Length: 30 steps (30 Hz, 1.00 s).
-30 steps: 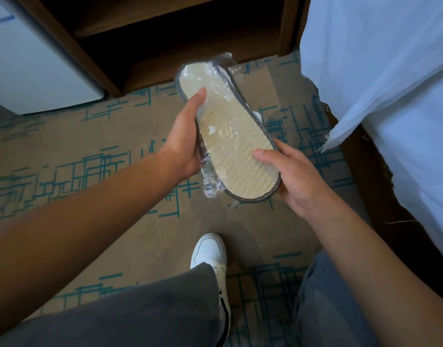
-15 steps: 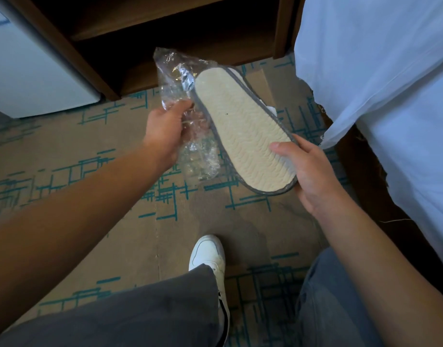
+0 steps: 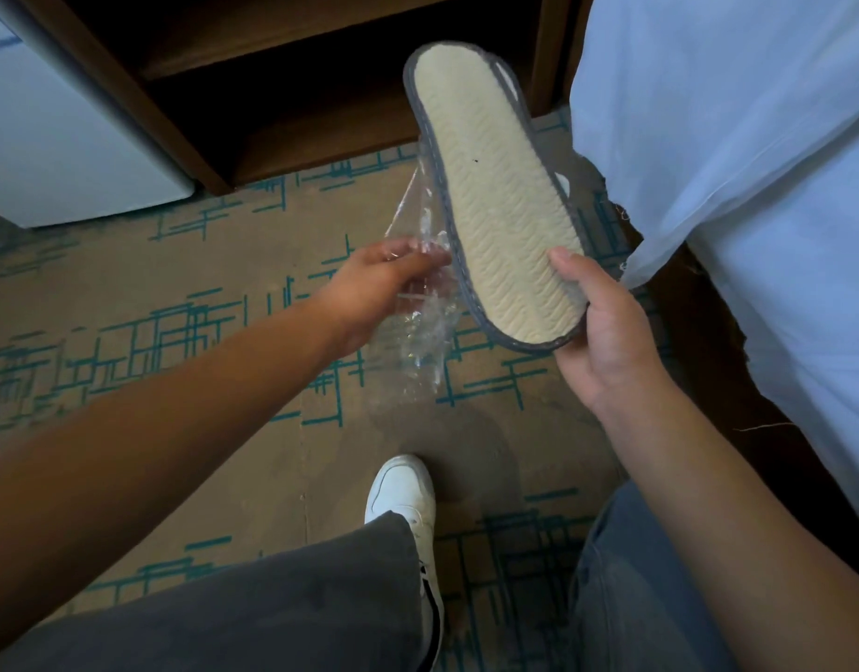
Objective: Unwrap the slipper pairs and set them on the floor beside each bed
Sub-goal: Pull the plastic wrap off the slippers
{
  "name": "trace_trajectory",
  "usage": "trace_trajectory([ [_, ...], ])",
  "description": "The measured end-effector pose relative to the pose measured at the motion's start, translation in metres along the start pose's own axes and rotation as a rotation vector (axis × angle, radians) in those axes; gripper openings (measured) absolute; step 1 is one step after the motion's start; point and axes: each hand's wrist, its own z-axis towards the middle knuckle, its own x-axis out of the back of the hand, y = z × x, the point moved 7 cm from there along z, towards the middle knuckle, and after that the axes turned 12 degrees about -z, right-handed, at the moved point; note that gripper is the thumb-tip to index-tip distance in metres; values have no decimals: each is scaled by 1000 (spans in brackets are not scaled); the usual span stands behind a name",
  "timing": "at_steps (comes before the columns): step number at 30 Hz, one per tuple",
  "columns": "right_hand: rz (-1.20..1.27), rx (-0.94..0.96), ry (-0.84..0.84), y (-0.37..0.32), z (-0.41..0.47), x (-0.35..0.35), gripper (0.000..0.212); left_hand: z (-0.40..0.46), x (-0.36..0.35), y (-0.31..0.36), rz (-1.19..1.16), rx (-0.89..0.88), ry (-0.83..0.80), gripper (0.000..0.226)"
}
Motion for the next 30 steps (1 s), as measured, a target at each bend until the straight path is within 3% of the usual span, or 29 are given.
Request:
trace_trajectory([
  [3,54,3,-9,-3,1,2,17,-6,-19,4,10,2,-141,21],
  [6,89,-31,-88,-2,0,-2,22,-9,-28,1,37,19,-179,30],
  [13,8,-64,-78,-3,-2,-2,42,-9,-27,-3,28,26,-225,23],
  [17,-43,-52,-66,-3,-1,-2,41,-9,-20,-1,-91,28,-253,25],
  [20,-88,-42,-40,-1,1,1,34,-8,-10,9,-202,22,-214,30],
  [25,-202,-54,-89,8,3,-1,28,-2,-6,12,-144,4,-106,54],
  [28,-299,-32,-126,12,3,-6,23,0,-9,10,-245,6,-50,45],
  [30,-299,-28,-67,12,6,-3,25,-1,-8,13,-307,1,-27,35],
])
